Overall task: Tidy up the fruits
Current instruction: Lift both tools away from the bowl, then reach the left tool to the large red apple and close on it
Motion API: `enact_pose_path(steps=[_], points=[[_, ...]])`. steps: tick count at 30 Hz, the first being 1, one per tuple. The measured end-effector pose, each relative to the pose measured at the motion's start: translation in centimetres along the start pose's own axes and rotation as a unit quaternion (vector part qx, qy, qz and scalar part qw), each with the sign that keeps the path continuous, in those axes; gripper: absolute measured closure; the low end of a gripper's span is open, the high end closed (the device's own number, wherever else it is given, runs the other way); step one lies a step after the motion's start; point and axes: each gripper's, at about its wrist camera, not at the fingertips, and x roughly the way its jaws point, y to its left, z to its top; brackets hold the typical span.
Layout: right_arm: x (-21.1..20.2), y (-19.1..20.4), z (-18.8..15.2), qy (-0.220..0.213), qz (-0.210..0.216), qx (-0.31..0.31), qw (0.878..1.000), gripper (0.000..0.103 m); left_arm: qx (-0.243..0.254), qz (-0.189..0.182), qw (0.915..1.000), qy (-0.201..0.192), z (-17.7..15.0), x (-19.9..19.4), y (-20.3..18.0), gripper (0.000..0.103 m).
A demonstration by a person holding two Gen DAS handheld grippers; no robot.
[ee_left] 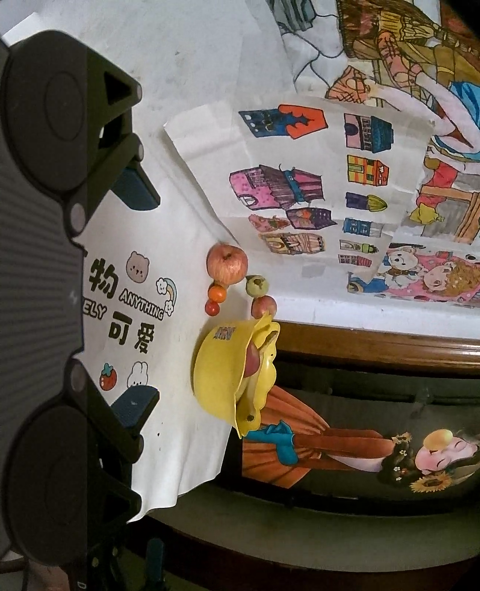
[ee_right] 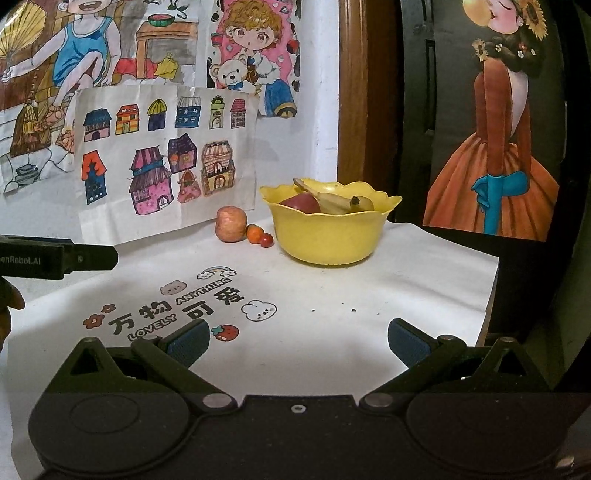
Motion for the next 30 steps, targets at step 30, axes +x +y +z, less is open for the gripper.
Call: enact_pose_path(steps=[30], points=[[10.9, -1.1, 4.9, -0.014, 0.134, -0.126, 0.983, 0.001, 0.151, -0.008, 0.9884, 0.011, 6.7, 17.1, 1.1, 0.0]])
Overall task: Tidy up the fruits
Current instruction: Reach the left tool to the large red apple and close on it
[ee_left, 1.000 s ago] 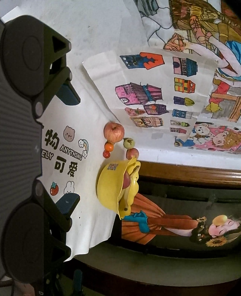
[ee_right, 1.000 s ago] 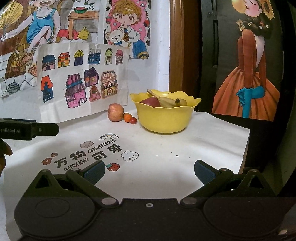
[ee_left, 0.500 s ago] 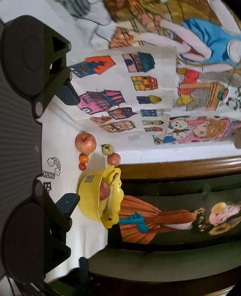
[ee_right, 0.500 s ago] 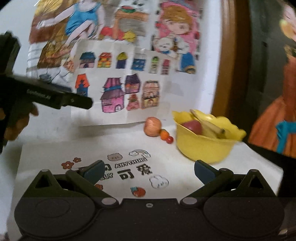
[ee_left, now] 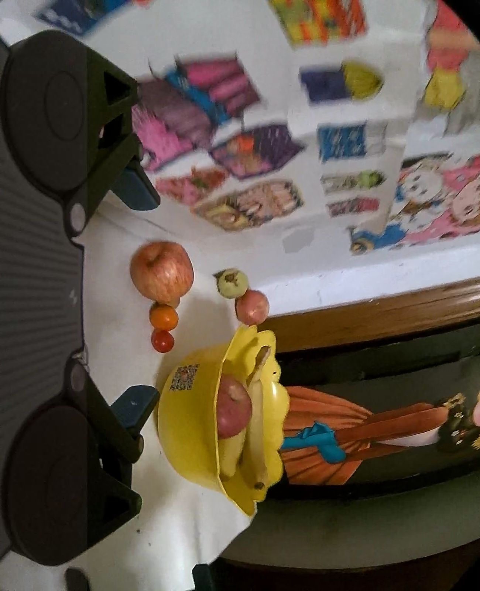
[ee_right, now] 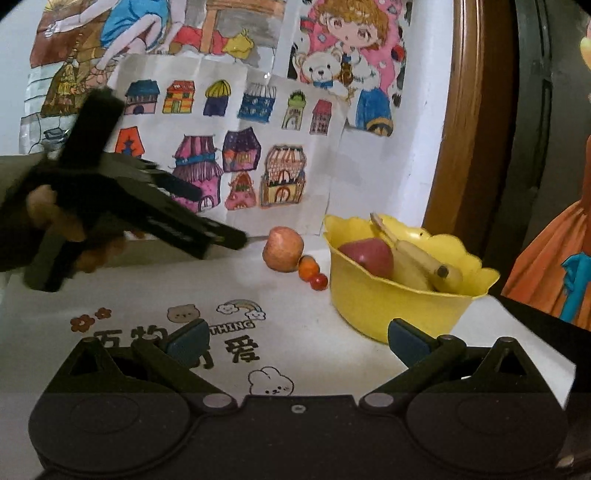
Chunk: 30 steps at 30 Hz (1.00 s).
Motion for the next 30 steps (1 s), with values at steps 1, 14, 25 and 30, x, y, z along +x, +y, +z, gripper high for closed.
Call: enact_pose_path(steps=[1, 14, 25, 30], points=[[0.4, -0.2, -0.1, 0.003, 0.007, 0.0, 1.0, 0.001, 0.009, -0.003, 1.0, 0.002, 0.0, 0.7, 0.0, 0.0], [3.2, -0.6, -0.7, 0.011, 0.046, -0.008, 0.999, 0.001, 0.093, 0.003, 0.9954, 0.023, -0.3, 7.7, 0.2, 0.0], [3.2, -1.1, -0.8, 0.006, 0.052, 0.001, 0.999, 0.001, 0.098, -0.004, 0.9943, 0.041, -0.8, 12.4, 0.2, 0.0], [3.3, -1.3, -1.0, 0.009, 0.052, 0.007, 0.999, 0.001, 0.106, -0.009, 0.9935, 0.038, -1.2, 12.8, 0.2, 0.0]])
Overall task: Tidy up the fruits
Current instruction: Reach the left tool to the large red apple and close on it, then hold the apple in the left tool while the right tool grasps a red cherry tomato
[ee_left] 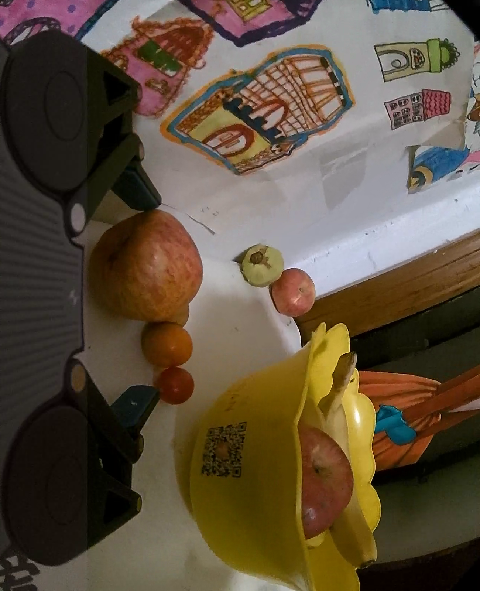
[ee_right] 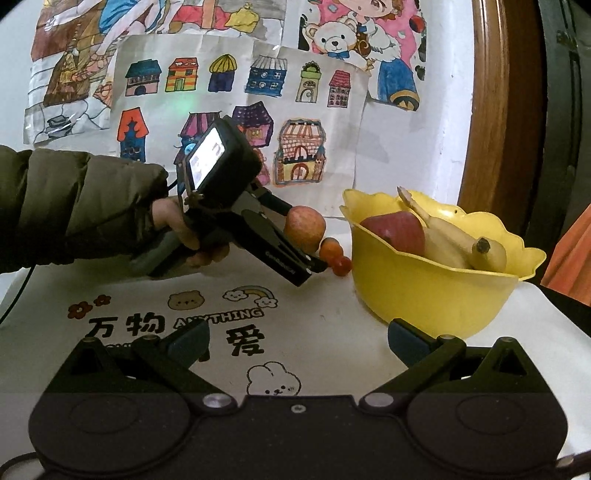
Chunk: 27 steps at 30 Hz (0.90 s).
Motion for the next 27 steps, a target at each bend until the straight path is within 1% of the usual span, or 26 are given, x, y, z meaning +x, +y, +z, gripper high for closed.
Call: enact_pose_path(steps=[2, 4, 7, 9, 10, 11, 18, 21, 23, 27], points=[[0.1, -0.1, -0.1, 0.001, 0.001, 0.002, 1.0, 0.001, -0.004, -0.007, 1.0, -0.006, -0.2, -0.1, 0.2, 0.002], [0.2, -0.2, -0.1, 0.003, 0.0, 0.004, 1.0, 0.001, -0.005, -0.004, 0.9999, -0.01, -0.3, -0.3, 0.4, 0.005], [0.6, -0.2, -0.2, 0.005, -0.001, 0.007, 1.0, 0.001, -0.008, 0.008, 0.9999, -0.011, -0.5, -0.4, 0.6, 0.014], [0.8, -0.2, -0.2, 0.007, -0.003, 0.01, 1.0, 0.001, -0.015, 0.023, 0.9996, -0.003, -0.6, -0.2, 0.7, 0.026], [1.0, -0.3, -0.1, 0.007, -0.003, 0.011, 1.0, 0.001, -0.017, 0.03, 0.9994, 0.003, -0.6, -0.1, 0.8, 0.028], [1.1, -0.3, -0.1, 0.007, -0.003, 0.012, 1.0, 0.001, -0.02, 0.036, 0.9991, 0.007, -0.6, 0.0, 0.9, 0.034], [2.6, -0.4, 0.6, 0.008, -0.013, 0.02, 1.0, 0.001, -0.078, 0.042, 0.9958, 0.021, -0.4, -0.1, 1.6, 0.035], [3.9, -0.4, 1.1, 0.009, -0.009, 0.02, 1.0, 0.001, -0.121, 0.042, 0.9912, 0.034, -0.4, -0.7, 2.1, 0.036], [5.0, -0.2, 1.6, 0.013, -0.015, 0.012, 1.0, 0.001, -0.148, 0.043, 0.9872, 0.042, -0.6, -1.2, 2.4, 0.036], [6.8, 0.3, 2.3, 0.024, -0.014, -0.012, 1.0, 0.006, -0.177, 0.047, 0.9814, 0.058, -1.5, -2.8, 2.3, 0.036]])
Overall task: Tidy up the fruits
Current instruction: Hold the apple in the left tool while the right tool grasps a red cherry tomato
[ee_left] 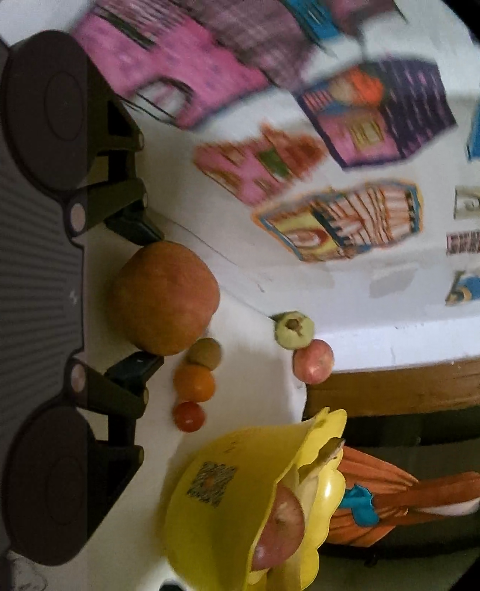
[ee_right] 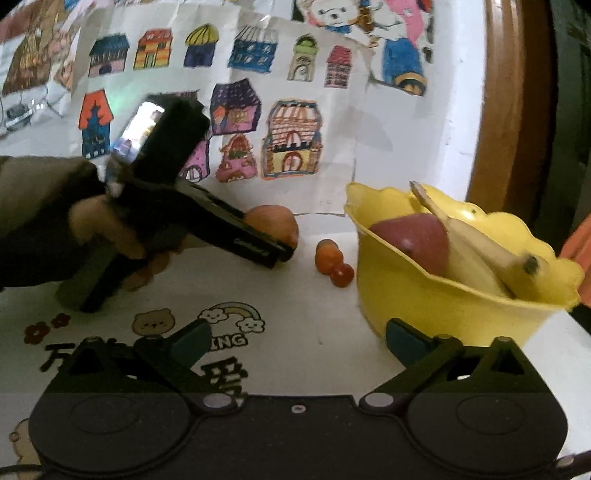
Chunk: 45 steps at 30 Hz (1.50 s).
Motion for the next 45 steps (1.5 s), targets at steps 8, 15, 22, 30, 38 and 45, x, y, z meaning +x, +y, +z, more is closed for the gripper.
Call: enact_pose_path(steps=[8, 15, 22, 30, 38, 45], points=[[3.5, 1.8, 1.1, 0.023, -0.007, 0.002, 1.0, 0.014, -0.05, 0.002, 0.9987, 0.012, -3.3, -3.5, 1.2, 0.037], [6.2, 2.1, 2.4, 0.044, -0.028, 0.046, 0.998, 0.022, -0.099, 0.004, 0.995, 0.011, -5.5, -6.5, 3.6, 0.037], [8.5, 2.3, 2.9, 0.049, -0.031, 0.017, 0.998, 0.033, -0.125, -0.013, 0.992, 0.006, -6.7, -7.7, 4.7, 0.037], [9.8, -0.7, 3.5, 0.051, -0.053, 0.005, 0.997, 0.048, -0.133, -0.021, 0.9909, 0.003, -7.0, -7.9, 5.0, 0.036], [11.0, -3.6, 3.6, 0.043, -0.077, 0.036, 0.995, 0.022, -0.132, -0.021, 0.991, -0.002, -7.3, -7.9, 5.2, 0.036], [13.1, -4.9, 4.6, 0.06, -0.06, 0.067, 0.994, 0.04, -0.129, -0.019, 0.9915, -0.001, -7.1, -7.9, 4.9, 0.036]])
